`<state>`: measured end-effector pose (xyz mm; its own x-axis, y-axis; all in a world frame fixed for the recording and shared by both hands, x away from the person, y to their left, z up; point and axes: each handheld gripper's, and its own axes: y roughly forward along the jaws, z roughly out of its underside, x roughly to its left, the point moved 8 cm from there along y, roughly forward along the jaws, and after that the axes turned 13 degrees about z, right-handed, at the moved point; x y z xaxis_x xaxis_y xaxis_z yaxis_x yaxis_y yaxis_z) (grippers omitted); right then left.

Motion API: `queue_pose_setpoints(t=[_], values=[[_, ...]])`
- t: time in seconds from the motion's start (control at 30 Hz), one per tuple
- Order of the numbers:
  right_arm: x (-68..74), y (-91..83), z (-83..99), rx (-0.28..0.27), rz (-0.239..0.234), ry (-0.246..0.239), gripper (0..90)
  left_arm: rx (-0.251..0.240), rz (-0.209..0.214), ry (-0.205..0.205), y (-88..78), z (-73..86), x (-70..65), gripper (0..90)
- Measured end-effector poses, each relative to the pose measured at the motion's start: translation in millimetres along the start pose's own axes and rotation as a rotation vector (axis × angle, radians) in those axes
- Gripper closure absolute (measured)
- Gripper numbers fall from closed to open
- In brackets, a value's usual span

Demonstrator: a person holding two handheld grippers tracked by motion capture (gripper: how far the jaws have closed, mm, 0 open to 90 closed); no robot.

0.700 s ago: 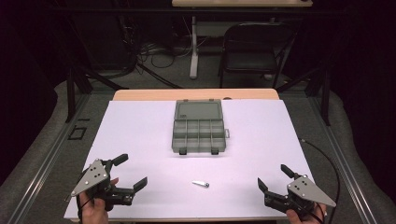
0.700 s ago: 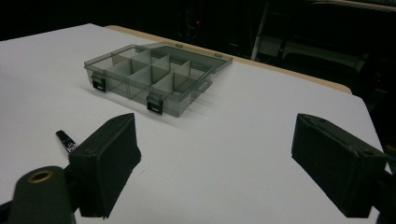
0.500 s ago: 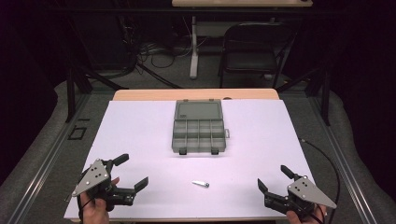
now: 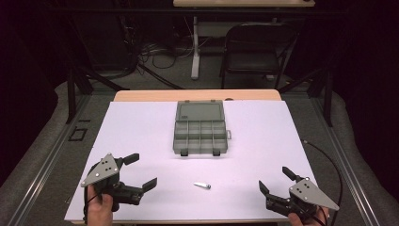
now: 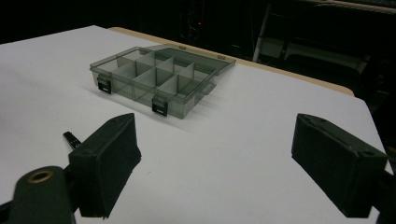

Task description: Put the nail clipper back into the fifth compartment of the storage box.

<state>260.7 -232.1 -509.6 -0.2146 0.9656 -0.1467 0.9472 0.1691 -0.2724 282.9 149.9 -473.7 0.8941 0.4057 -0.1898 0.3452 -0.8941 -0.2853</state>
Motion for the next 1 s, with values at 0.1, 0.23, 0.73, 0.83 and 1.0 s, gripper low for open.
queue_pose_setpoints(t=[0.1, 0.23, 0.73, 0.83, 1.0], values=[[-1.5, 0.9, 0.6, 0.002, 0.0, 0.013, 14.3, 0.023, 0.014, -0.006, 7.7, -2.5, 1.0, 0.1], [-0.1, 0.2, 0.7, 0.01, -0.004, 0.008, 14.3, 0.064, 0.044, 0.001, 21.4, -8.4, 0.8, 0.1], [2.4, 1.6, 2.1, 0.016, -0.011, 0.006, 14.3, 0.141, 0.102, 0.014, 55.4, -18.9, -3.5, 0.1], [3.5, 1.1, 2.8, 0.023, -0.016, 0.001, 14.3, 0.144, 0.108, 0.017, 60.3, -21.6, -5.5, 0.1], [4.7, 1.4, 2.5, 0.014, -0.017, -0.005, 14.3, 0.161, 0.115, 0.027, 70.1, -24.3, -6.9, 0.1]])
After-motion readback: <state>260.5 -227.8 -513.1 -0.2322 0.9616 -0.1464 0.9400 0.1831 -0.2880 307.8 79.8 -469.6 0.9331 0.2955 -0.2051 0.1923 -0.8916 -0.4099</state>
